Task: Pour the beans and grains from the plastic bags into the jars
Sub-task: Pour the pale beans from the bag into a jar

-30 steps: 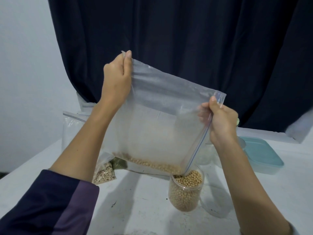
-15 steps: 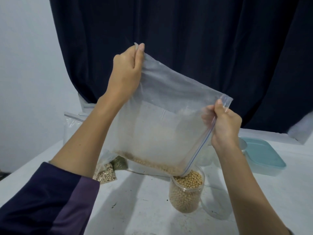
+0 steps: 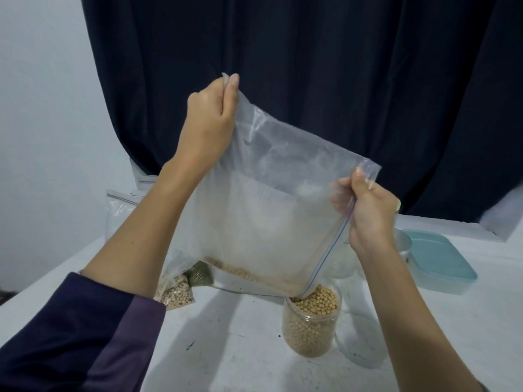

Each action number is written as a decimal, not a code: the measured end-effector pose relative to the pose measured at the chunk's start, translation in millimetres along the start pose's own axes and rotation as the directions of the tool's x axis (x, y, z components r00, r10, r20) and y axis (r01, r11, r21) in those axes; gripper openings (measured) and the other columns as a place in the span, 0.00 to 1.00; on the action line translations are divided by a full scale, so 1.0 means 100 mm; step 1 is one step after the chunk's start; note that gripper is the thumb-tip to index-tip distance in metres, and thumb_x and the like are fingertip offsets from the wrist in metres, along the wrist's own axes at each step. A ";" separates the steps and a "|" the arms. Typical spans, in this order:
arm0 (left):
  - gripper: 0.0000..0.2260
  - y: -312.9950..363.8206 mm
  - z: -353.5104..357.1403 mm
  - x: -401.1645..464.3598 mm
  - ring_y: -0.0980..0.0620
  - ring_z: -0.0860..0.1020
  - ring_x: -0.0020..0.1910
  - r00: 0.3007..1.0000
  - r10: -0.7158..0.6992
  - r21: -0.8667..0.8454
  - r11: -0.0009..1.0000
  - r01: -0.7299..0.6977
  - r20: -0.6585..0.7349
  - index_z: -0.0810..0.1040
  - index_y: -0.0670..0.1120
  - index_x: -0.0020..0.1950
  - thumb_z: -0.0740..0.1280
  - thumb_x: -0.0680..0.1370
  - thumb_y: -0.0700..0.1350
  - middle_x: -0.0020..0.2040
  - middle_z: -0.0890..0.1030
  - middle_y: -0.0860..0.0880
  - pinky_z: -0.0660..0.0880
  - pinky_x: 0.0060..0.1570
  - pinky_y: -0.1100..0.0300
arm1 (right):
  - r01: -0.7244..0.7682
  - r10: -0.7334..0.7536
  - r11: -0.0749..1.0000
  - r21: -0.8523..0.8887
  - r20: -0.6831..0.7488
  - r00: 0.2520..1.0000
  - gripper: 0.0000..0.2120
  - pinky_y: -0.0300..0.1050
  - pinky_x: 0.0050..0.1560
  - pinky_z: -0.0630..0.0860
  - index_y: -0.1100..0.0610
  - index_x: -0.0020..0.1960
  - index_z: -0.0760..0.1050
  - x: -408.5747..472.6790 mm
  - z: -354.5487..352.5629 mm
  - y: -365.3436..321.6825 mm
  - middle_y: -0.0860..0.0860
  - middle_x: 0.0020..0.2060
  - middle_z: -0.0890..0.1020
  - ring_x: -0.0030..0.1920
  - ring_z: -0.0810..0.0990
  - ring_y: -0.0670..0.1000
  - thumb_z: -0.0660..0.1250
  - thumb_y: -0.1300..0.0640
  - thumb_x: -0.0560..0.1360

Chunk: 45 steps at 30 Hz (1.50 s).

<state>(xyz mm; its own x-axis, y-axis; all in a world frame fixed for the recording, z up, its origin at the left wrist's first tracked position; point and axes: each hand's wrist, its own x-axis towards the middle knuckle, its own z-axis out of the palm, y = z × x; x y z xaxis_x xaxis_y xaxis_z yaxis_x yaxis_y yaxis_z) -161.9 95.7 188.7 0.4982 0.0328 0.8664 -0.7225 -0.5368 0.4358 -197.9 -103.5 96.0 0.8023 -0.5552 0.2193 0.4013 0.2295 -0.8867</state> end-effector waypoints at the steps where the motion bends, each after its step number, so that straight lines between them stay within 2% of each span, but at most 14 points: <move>1: 0.20 0.00 0.00 0.00 0.59 0.61 0.24 1.000 0.001 0.003 1.000 -0.001 0.002 0.56 0.49 0.31 0.54 0.84 0.45 0.28 0.59 0.53 0.60 0.27 0.67 | 0.008 -0.008 1.000 0.009 -0.018 1.000 0.17 0.35 0.30 0.75 0.58 0.36 0.77 0.01 -0.01 0.00 0.46 0.27 0.80 0.24 0.76 0.42 0.62 0.54 0.81; 5: 0.20 0.02 0.00 0.00 0.59 0.62 0.23 1.000 0.005 -0.004 1.000 -0.005 0.006 0.57 0.49 0.31 0.54 0.84 0.45 0.28 0.59 0.54 0.60 0.26 0.67 | 0.005 -0.005 1.000 -0.002 0.013 1.000 0.16 0.34 0.31 0.76 0.58 0.36 0.77 -0.01 -0.01 0.03 0.45 0.26 0.80 0.25 0.77 0.41 0.62 0.53 0.81; 8: 0.21 0.03 0.01 -0.01 0.59 0.61 0.23 1.000 0.002 -0.001 1.000 -0.002 0.014 0.56 0.49 0.31 0.54 0.84 0.45 0.27 0.59 0.54 0.60 0.26 0.67 | 0.012 -0.012 1.000 0.008 -0.029 1.000 0.16 0.35 0.31 0.76 0.57 0.36 0.77 0.01 -0.02 0.03 0.45 0.26 0.80 0.24 0.77 0.41 0.62 0.54 0.81; 24: 0.21 0.02 0.01 0.01 0.59 0.62 0.23 0.999 -0.002 0.025 1.000 0.001 0.033 0.57 0.49 0.31 0.54 0.84 0.45 0.28 0.60 0.54 0.61 0.26 0.68 | -0.006 0.006 1.000 0.005 -0.032 0.999 0.15 0.33 0.30 0.75 0.58 0.37 0.77 0.02 -0.03 0.00 0.44 0.24 0.80 0.24 0.76 0.41 0.62 0.53 0.80; 38: 0.21 0.07 0.00 0.04 0.60 0.62 0.23 1.000 0.008 -0.005 1.000 -0.008 0.026 0.57 0.49 0.30 0.54 0.84 0.45 0.27 0.60 0.54 0.61 0.26 0.68 | -0.032 0.032 0.999 0.013 0.024 0.999 0.15 0.34 0.31 0.77 0.58 0.37 0.77 -0.02 -0.03 -0.02 0.46 0.27 0.80 0.26 0.77 0.41 0.63 0.53 0.80; 42: 0.21 0.07 0.02 0.04 0.59 0.62 0.23 0.999 0.008 0.004 1.000 -0.009 0.031 0.57 0.49 0.30 0.54 0.84 0.45 0.27 0.61 0.54 0.61 0.26 0.67 | -0.031 0.031 0.999 0.011 -0.030 0.999 0.15 0.34 0.30 0.75 0.58 0.37 0.77 -0.01 -0.05 -0.02 0.46 0.27 0.80 0.25 0.76 0.41 0.63 0.53 0.80; 45: 0.21 0.09 0.01 0.04 0.59 0.62 0.23 0.999 0.012 0.005 1.000 -0.012 0.030 0.57 0.49 0.30 0.54 0.84 0.45 0.27 0.61 0.54 0.61 0.26 0.67 | -0.061 0.061 0.998 0.032 0.006 0.998 0.15 0.34 0.30 0.76 0.59 0.37 0.77 -0.01 -0.04 -0.05 0.46 0.25 0.80 0.25 0.76 0.42 0.64 0.53 0.80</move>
<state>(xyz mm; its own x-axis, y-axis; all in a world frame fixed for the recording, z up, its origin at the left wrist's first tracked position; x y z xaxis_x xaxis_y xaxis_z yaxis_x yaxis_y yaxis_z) -165.4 90.1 195.6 0.5036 0.0015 0.8639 -0.7258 -0.5417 0.4240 -202.3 -107.5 98.7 0.8280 -0.5352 0.1672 0.3654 0.2889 -0.8849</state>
